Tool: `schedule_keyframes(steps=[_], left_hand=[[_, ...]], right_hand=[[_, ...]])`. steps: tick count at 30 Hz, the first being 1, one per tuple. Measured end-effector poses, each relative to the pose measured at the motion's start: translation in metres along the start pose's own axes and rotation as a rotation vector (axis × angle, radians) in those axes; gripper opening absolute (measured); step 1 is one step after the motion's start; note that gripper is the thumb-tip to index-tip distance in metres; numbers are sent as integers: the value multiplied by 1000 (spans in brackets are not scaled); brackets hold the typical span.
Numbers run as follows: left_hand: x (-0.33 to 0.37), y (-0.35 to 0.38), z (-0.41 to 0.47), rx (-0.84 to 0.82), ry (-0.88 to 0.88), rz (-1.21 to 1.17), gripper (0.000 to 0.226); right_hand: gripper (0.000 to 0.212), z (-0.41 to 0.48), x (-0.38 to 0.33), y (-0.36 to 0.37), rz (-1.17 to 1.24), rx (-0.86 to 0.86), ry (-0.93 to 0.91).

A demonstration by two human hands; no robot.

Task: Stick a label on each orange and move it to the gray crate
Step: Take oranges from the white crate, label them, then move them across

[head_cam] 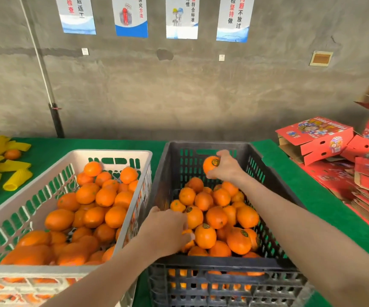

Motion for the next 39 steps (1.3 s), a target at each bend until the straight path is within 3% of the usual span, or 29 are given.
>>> schedule_keyframes(steps=[3,9,13,17,22,25,26,28,30,33,35,39], left_hand=[[0,3,1,55,-38,-41,36],[-1,1,2,57,-72,-105,40],[-1,-2,0,83,-100,-191,39],[-2,-7,-2,106,-101,-232,32],[-2,-8,-2,149,-72,-283,35],[-3,-7,-2,183,-97,-338,39],[-5,-8,-2,199,-112,-358,38],[-6,-8,-3,222,-101,-367,35],[-7,-8,-6,245,-85,-397,36],[-9,-5,-10,295,-107,-474,32],[-8,-4,-12,290,-92,-436,32],[-4,-5,-16,266,-83,-361,36]], right_hand=[[82,45,35,22,-243,-77,130],[54,86,74,65,-372,-184,82],[71,89,85,66,-481,-257,112],[65,64,61,54,-657,-231,-9],[38,-12,-4,23,-314,-149,-377],[14,-89,-38,9,126,-14,-611],[9,-118,-44,6,282,-26,-674],[5,-175,-45,8,465,-213,-752],[11,-222,-31,24,427,-527,-675],[23,-257,15,70,-13,-870,-467],[35,-262,51,102,-224,-941,-308],[43,-263,99,138,-418,-877,-128]])
Point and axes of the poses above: each hand's wrist, its own z-axis towards the middle knuckle, its own y-axis out of the palm, x = y × z, the point moved 1 cm from there along z, towards the middle knuckle, and after that the axes turned 14 degrees about z, right-handed, at the moved point
